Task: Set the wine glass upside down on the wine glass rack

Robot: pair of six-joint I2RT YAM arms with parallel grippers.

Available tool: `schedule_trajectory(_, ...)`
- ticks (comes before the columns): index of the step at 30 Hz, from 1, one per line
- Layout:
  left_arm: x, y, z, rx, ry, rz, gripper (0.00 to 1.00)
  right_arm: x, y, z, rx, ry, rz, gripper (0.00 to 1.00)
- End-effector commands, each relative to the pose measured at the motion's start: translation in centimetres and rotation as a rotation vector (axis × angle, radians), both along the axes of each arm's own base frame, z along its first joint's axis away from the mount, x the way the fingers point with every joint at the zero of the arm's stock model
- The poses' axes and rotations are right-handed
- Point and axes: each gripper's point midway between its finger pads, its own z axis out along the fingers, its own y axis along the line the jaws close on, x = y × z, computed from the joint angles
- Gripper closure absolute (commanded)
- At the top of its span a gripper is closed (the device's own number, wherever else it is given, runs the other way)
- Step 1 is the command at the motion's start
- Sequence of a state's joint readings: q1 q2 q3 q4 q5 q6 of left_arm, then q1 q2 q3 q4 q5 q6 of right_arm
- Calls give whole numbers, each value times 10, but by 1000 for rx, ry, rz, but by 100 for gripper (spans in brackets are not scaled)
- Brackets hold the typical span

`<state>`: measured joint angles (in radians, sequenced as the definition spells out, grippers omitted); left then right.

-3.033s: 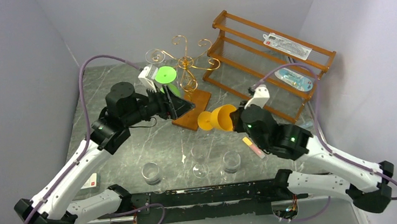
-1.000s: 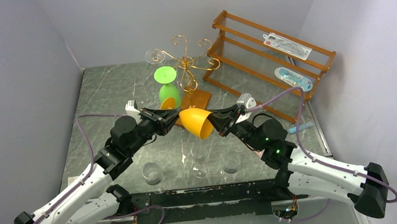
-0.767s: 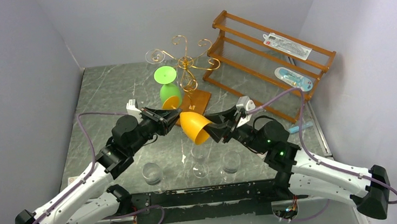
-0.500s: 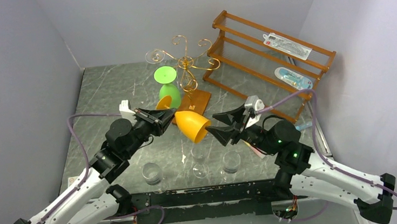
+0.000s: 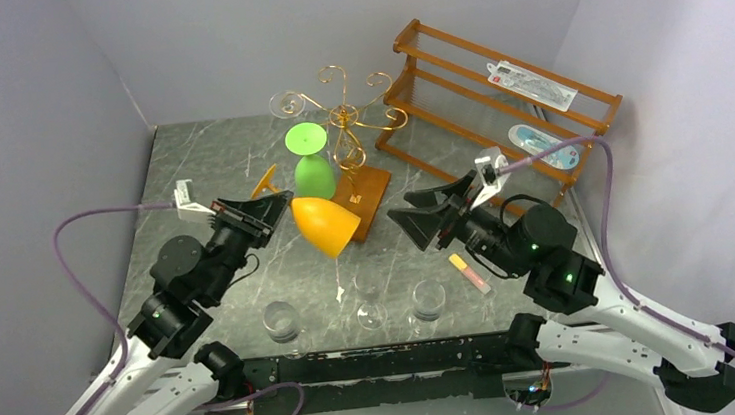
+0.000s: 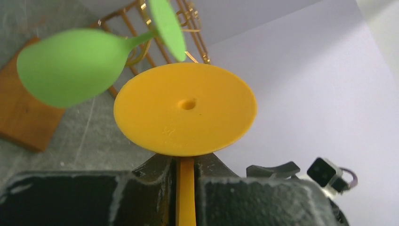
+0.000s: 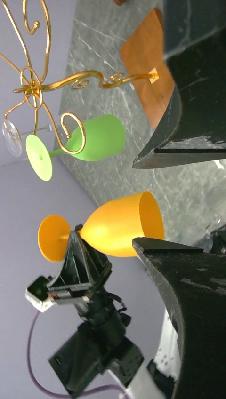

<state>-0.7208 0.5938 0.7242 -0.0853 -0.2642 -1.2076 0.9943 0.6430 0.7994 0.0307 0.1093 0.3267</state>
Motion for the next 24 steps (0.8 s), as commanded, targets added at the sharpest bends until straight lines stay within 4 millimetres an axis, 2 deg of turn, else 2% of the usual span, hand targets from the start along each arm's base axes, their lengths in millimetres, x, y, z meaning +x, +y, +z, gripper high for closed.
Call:
schedule_trajectory(1,-5,17,35,195,-234,52,95,7,7,6,70,177,-26,41)
schedule_trajectory(4,-13,13,56,266,-399,25,95,3,22,16,76,192,41,40)
schedule_trajectory(8,-19,6,67,424,-567,-9,95,-7,46,38,85,216,157,40)
schedule_trajectory(15,-26,-8,86,594,-829,-41,95,-9,69,55,211,376,237,33)
schedule_trajectory(20,-35,-28,87,678,-970,-137,95,-10,83,64,296,464,286,32)
schedule_trajectory(24,-40,-30,82,702,-1035,-146,95,-14,93,75,330,488,348,31)
